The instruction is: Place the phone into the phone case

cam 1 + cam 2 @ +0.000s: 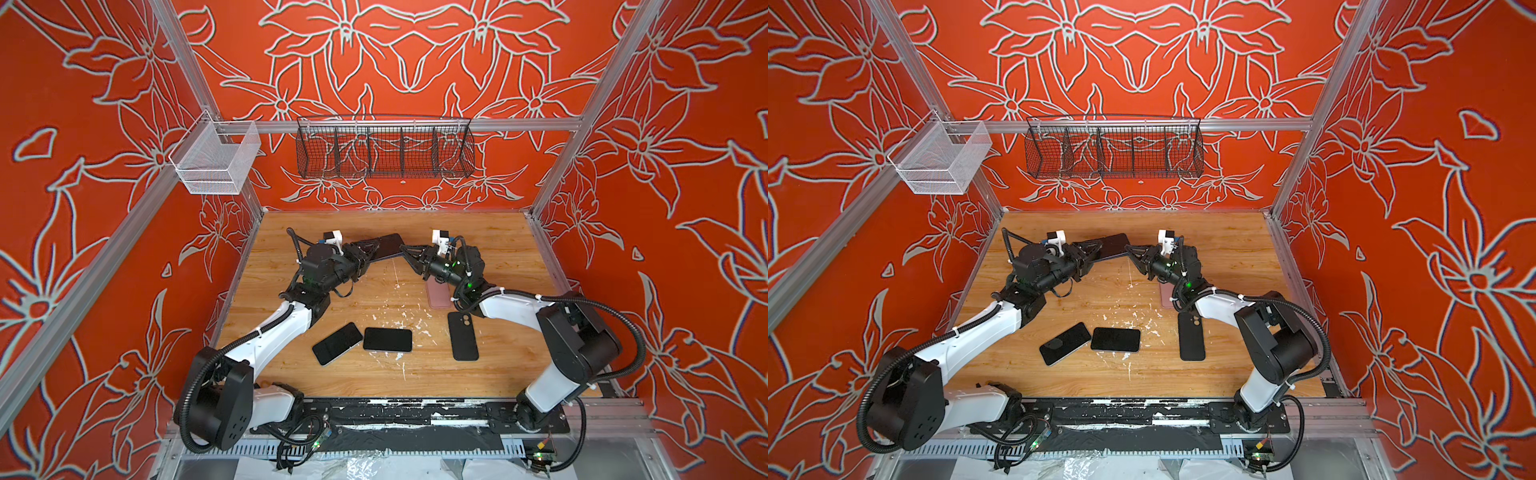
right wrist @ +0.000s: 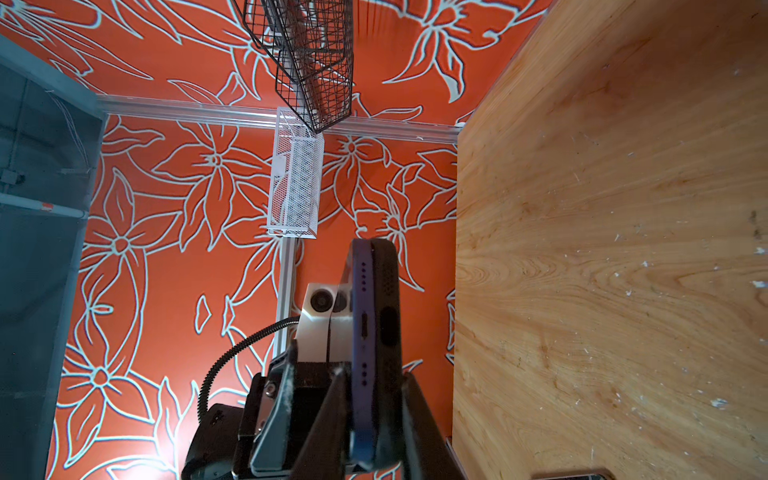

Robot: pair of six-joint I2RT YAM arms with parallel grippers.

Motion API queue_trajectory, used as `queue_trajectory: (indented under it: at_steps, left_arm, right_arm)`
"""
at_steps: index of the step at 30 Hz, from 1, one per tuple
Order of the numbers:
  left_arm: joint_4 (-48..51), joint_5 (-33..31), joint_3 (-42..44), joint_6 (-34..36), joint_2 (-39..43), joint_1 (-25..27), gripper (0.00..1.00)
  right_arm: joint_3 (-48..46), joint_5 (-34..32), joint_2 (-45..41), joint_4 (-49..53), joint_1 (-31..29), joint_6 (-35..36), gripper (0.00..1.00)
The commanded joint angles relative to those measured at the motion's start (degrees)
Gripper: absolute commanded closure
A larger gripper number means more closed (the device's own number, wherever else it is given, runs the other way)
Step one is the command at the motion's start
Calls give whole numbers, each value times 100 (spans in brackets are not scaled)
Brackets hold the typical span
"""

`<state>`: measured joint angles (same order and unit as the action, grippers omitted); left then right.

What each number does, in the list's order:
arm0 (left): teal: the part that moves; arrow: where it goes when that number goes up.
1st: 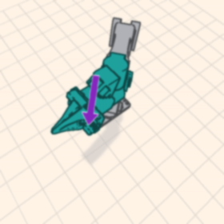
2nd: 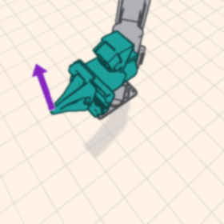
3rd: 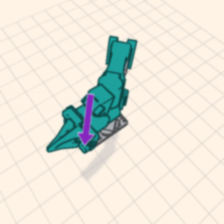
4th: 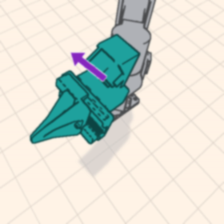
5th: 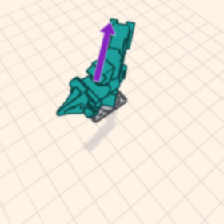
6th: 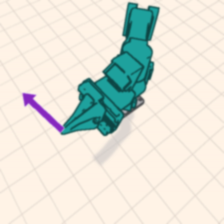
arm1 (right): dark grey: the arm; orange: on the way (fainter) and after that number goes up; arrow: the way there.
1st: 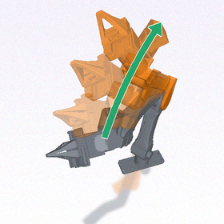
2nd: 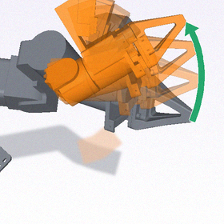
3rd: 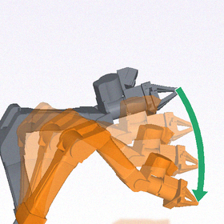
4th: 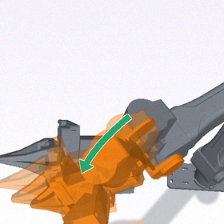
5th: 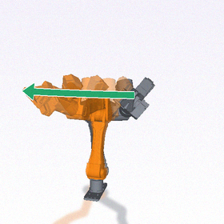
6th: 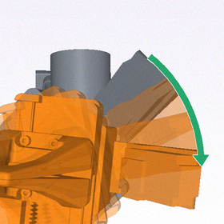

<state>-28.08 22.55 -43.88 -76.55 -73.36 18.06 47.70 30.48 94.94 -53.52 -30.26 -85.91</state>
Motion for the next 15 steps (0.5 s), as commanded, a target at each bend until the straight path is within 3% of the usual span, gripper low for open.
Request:
queue_trajectory:
  at_steps: [1, 7, 15]
  left_arm:
    - [-1314, 89, -286, 116, 143, 57, 59]
    - [-1593, 3, -323, 128, -64, 72, 61]
    - [-1882, -97, -363, 72, -279, 136, 81]
  right_arm:
    - [-41, 459, 210, 236, -203, 297, 100]
    - [15, 448, 264, -26, -348, 104, 100]
    - [17, 312, 631, -808, -541, -375, 100]
